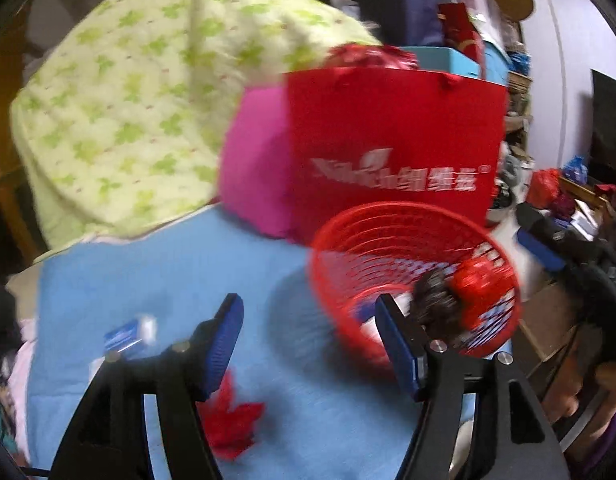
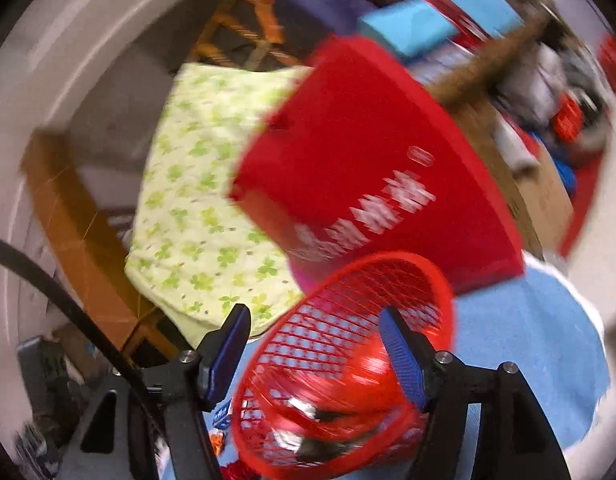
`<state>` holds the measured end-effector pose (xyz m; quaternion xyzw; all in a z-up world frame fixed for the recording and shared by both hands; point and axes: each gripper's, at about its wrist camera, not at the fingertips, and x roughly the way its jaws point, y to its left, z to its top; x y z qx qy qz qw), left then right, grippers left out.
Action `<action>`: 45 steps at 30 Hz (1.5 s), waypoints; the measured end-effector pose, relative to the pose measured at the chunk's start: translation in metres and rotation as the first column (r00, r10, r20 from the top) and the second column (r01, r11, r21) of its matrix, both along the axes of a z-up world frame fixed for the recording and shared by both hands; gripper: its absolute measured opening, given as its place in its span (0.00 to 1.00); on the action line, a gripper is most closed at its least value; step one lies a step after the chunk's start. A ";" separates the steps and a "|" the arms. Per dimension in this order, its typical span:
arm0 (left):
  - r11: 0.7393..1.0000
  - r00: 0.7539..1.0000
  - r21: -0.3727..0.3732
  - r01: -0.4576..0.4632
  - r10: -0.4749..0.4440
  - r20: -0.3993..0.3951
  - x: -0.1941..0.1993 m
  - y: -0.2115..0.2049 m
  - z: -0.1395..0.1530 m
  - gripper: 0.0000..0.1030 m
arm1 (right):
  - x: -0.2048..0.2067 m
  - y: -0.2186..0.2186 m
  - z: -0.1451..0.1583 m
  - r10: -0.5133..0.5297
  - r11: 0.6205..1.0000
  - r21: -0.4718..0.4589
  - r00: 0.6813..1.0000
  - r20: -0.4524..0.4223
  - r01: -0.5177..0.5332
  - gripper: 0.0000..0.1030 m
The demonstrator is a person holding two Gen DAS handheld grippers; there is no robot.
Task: Collect trash
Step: 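Drop the red mesh bag from the right tool into the wastebasket while the left drops the tissue, then move both open tools back over the blanket toward the remaining trash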
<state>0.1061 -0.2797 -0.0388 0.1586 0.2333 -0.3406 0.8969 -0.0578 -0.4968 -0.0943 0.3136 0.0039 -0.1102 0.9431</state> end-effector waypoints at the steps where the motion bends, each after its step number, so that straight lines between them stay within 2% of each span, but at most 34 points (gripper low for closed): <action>1: 1.000 1.000 0.003 -0.023 0.023 0.008 0.002 0.012 -0.001 0.67 | 0.002 0.009 0.003 0.010 0.999 -0.042 1.000 -0.002 -0.010 0.69; 2: 0.998 0.998 0.008 -0.055 0.055 0.018 0.006 0.029 -0.003 0.67 | 0.006 0.022 0.008 0.039 0.994 -0.100 0.999 -0.008 -0.039 0.69; 6: 0.984 0.984 0.014 -0.177 0.177 0.028 0.019 0.092 -0.014 0.68 | 0.018 0.060 0.016 0.144 0.967 -0.210 0.989 -0.028 -0.147 0.69; 11: 0.943 0.941 0.020 -0.334 0.334 -0.046 0.038 0.161 -0.042 0.68 | 0.040 0.107 0.018 0.245 0.922 -0.287 0.965 -0.089 -0.261 0.69; 14: 0.922 0.918 0.020 -0.386 0.386 -0.089 0.045 0.183 -0.058 0.68 | 0.057 0.134 0.014 0.292 0.891 -0.318 0.945 -0.145 -0.324 0.69; 16: 0.914 0.909 0.027 -0.404 0.404 -0.105 0.049 0.188 -0.067 0.68 | 0.069 0.151 0.009 0.322 0.870 -0.326 0.927 -0.193 -0.370 0.69; 18: 0.910 0.903 0.033 -0.413 0.414 -0.115 0.050 0.191 -0.075 0.68 | 0.087 0.169 0.001 0.355 0.846 -0.316 0.896 -0.268 -0.430 0.69; 21: 0.905 0.897 0.044 -0.424 0.426 -0.121 0.054 0.196 -0.087 0.68 | 0.124 0.193 -0.021 0.359 0.815 -0.292 0.832 -0.422 -0.500 0.69; 23: 0.897 0.887 0.057 -0.439 0.442 -0.130 0.057 0.200 -0.093 0.68 | 0.146 0.199 -0.035 0.338 0.819 -0.268 0.803 -0.491 -0.508 0.69; 24: 0.893 0.882 0.061 -0.446 0.450 -0.138 0.060 0.202 -0.097 0.68 | 0.161 0.199 -0.044 0.320 0.829 -0.243 0.785 -0.531 -0.503 0.69; 27: 0.877 0.864 0.070 -0.475 0.480 -0.156 0.070 0.215 -0.107 0.68 | 0.191 0.187 -0.064 0.261 0.873 -0.190 0.759 -0.596 -0.449 0.69; 30: 0.857 0.842 0.081 -0.509 0.515 -0.161 0.086 0.227 -0.118 0.68 | 0.228 0.170 -0.081 0.163 0.905 -0.192 0.725 -0.670 -0.380 0.69; 32: 0.838 0.822 0.089 -0.538 0.545 -0.166 0.099 0.235 -0.125 0.68 | 0.249 0.163 -0.087 0.145 0.909 -0.198 0.725 -0.673 -0.366 0.69; 34: 0.826 0.811 0.092 -0.556 0.563 -0.160 0.109 0.239 -0.132 0.68 | 0.267 0.162 -0.091 0.107 0.906 -0.230 0.718 -0.687 -0.355 0.69; 36: 0.813 0.801 0.110 -0.571 0.582 -0.138 0.118 0.240 -0.141 0.68 | 0.286 0.164 -0.097 0.118 0.893 -0.239 0.710 -0.694 -0.382 0.69; 38: 0.810 0.800 0.134 -0.571 0.585 -0.133 0.127 0.236 -0.151 0.68 | 0.301 0.164 -0.104 0.099 0.888 -0.253 0.697 -0.710 -0.384 0.73; 41: 0.803 0.783 0.163 -0.573 0.595 -0.178 0.139 0.230 -0.168 0.68 | 0.318 0.163 -0.126 0.073 0.897 -0.223 0.624 -0.778 -0.382 0.83; 42: 0.800 0.781 0.156 -0.579 0.600 -0.176 0.141 0.229 -0.171 0.71 | 0.318 0.164 -0.127 0.045 0.895 -0.255 0.645 -0.763 -0.365 0.90; 43: 0.793 0.777 0.148 -0.591 0.609 -0.161 0.141 0.229 -0.172 0.74 | 0.321 0.164 -0.128 0.022 0.898 -0.263 0.633 -0.774 -0.353 1.00; 44: 0.783 0.769 0.154 -0.603 0.622 -0.147 0.141 0.229 -0.173 0.80 | 0.322 0.162 -0.130 0.015 0.903 -0.256 0.623 -0.782 -0.344 1.00; 45: 0.781 0.768 0.150 -0.607 0.624 -0.143 0.141 0.229 -0.174 0.82 | 0.321 0.159 -0.131 0.028 0.908 -0.244 0.628 -0.778 -0.342 1.00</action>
